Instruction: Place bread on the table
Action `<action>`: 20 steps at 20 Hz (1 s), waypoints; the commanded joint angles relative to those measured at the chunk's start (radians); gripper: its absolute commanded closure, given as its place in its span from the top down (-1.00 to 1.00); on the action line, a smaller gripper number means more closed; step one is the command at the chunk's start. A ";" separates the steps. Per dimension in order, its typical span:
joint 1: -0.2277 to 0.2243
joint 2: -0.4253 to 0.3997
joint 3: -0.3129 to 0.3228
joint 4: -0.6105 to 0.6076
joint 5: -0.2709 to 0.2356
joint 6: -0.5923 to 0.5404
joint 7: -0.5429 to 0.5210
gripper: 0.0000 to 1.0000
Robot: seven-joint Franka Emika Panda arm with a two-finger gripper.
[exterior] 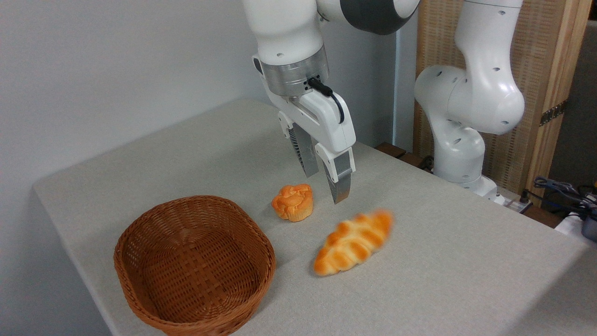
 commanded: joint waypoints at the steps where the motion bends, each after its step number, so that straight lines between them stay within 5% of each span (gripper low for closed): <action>1: 0.001 0.007 0.005 0.040 0.003 -0.010 0.007 1.00; 4: 0.000 0.060 -0.001 0.124 -0.005 -0.011 -0.028 1.00; 11: -0.003 0.235 -0.051 0.391 -0.043 -0.008 -0.294 1.00; 20: 0.006 0.272 -0.143 0.408 -0.027 0.058 -0.362 1.00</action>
